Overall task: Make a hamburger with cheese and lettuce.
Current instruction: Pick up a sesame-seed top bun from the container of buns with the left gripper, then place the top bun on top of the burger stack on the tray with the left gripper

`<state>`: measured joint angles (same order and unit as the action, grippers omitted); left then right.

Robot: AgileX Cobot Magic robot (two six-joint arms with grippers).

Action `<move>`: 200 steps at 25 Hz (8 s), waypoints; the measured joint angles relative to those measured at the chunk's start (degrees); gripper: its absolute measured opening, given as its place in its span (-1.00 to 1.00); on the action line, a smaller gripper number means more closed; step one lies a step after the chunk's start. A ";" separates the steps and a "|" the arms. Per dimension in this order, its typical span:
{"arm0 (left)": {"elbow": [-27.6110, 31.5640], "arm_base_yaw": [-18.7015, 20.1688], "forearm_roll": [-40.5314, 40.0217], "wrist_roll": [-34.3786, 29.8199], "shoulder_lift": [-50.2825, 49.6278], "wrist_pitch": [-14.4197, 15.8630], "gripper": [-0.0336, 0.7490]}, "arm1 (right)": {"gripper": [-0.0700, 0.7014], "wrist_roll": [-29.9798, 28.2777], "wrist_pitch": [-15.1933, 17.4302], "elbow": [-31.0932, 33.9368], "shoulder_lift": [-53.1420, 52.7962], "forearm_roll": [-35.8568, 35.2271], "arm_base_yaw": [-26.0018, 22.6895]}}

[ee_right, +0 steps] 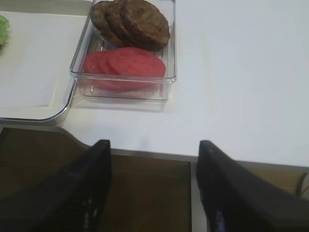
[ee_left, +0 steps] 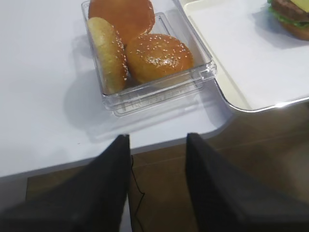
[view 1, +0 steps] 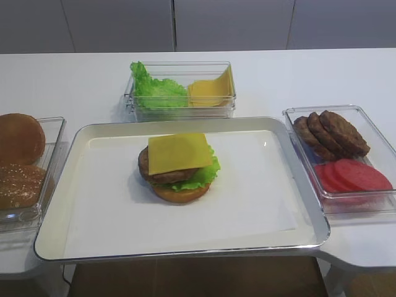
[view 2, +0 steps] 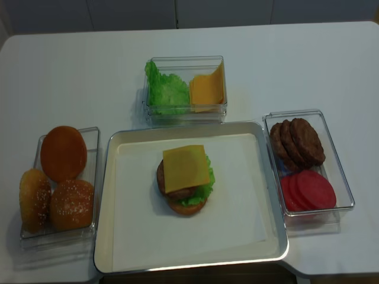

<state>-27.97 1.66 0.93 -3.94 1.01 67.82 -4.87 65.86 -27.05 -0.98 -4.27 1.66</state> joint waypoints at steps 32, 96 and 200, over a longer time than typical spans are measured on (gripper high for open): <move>-12.72 0.00 -2.96 3.29 -23.92 4.23 -0.16 | 0.33 0.00 0.00 0.00 0.00 0.00 0.00; -35.40 -13.08 7.32 -1.47 -88.18 2.36 -0.01 | 0.33 0.00 0.00 0.00 0.00 0.00 0.00; -38.14 7.91 71.38 -29.49 -104.06 -0.14 -0.35 | 0.33 0.00 0.00 0.00 0.00 0.00 0.00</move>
<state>-66.11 9.58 72.31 -33.43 -103.05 67.68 -4.87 65.86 -27.05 -0.98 -4.27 1.66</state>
